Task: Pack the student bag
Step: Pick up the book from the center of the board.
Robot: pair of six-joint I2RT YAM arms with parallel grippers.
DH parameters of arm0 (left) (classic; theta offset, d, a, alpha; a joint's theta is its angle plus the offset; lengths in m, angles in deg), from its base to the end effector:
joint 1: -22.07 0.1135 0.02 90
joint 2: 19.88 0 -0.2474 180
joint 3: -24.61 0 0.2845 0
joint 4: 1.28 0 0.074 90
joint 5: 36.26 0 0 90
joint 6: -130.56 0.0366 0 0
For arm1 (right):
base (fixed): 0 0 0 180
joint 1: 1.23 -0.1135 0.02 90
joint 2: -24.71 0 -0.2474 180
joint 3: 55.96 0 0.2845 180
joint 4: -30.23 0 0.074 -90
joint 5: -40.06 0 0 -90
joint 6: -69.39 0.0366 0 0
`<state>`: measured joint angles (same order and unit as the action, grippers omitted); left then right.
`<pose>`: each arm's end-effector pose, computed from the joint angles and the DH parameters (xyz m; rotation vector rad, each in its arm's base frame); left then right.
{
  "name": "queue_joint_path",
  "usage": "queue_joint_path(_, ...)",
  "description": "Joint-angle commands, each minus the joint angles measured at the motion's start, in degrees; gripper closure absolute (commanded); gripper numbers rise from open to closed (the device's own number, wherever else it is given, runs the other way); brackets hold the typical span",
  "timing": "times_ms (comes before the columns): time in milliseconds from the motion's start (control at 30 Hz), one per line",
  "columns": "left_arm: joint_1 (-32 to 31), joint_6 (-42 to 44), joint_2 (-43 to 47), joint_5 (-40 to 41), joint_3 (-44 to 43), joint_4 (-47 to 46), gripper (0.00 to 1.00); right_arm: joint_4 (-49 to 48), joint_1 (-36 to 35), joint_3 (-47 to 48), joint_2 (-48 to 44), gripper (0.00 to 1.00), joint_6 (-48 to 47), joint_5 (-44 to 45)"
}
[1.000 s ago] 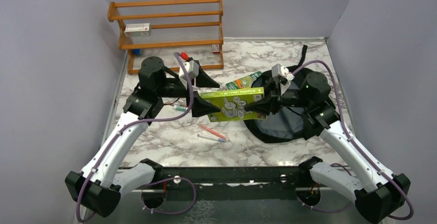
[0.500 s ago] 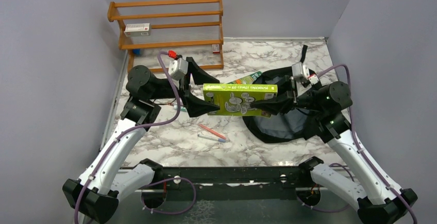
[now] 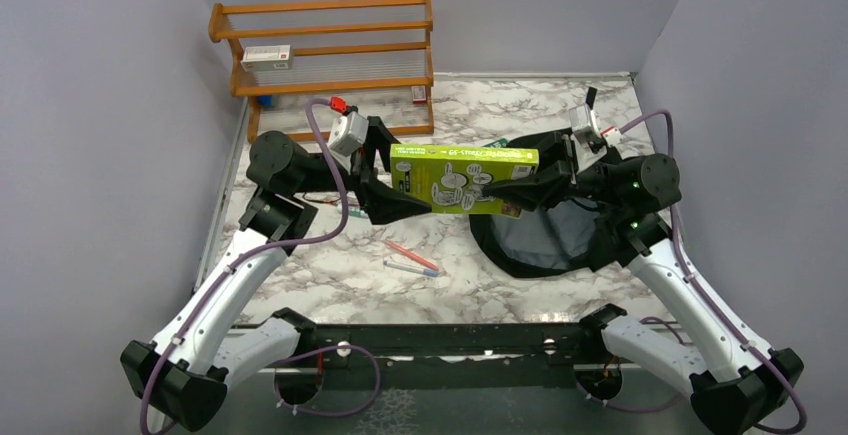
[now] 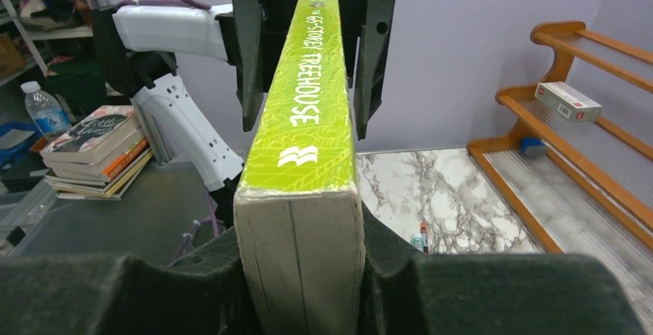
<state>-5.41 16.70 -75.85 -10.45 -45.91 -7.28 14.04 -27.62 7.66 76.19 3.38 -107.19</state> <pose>0.1987 -0.1405 0.4216 1.0941 1.1349 -1.3913 0.1893 0.1283 0.4114 -0.9844 1.0324 1.2705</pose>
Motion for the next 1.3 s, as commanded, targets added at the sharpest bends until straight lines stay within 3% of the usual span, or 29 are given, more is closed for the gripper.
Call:
queue_joint_path(0,-0.87,-0.43,-0.56,0.01,0.69,-2.02,0.31,-7.06,0.03,2.97,0.20,0.99,2.18,0.63)
queue_joint_path(367,-1.58,0.21,-1.27,-1.30,0.38,-2.22,0.70,-6.88,0.03,2.46,0.39,0.99,2.45,0.57)
queue_joint_path(567,-1.93,0.21,-1.69,-1.32,0.16,-2.30,0.97,-6.88,0.03,2.15,0.75,0.99,2.40,0.51)
queue_joint_path(700,-2.11,0.67,-1.70,-1.80,0.33,-2.37,1.00,-3.54,-0.05,2.32,0.42,0.99,0.22,1.80)
queue_joint_path(767,-2.13,0.74,-1.67,-1.30,0.63,-2.39,1.00,0.91,0.01,2.83,-0.01,0.88,-2.47,3.11)
queue_joint_path(867,-2.13,0.92,-1.42,1.49,1.47,-2.39,1.00,8.97,0.01,3.91,-1.38,0.53,-7.11,5.94)
queue_joint_path(967,-2.13,1.33,-1.35,4.90,2.75,-2.39,1.00,16.04,0.00,4.91,-3.29,0.33,-10.75,10.76)
queue_joint_path(1100,-2.13,1.88,-2.05,10.40,4.41,-2.32,1.00,27.22,0.01,5.95,-6.67,0.21,-14.42,20.58)
queue_joint_path(1267,-2.05,2.19,-3.81,17.54,6.13,-2.22,1.00,33.35,0.02,3.33,-13.33,0.17,-14.72,37.10)
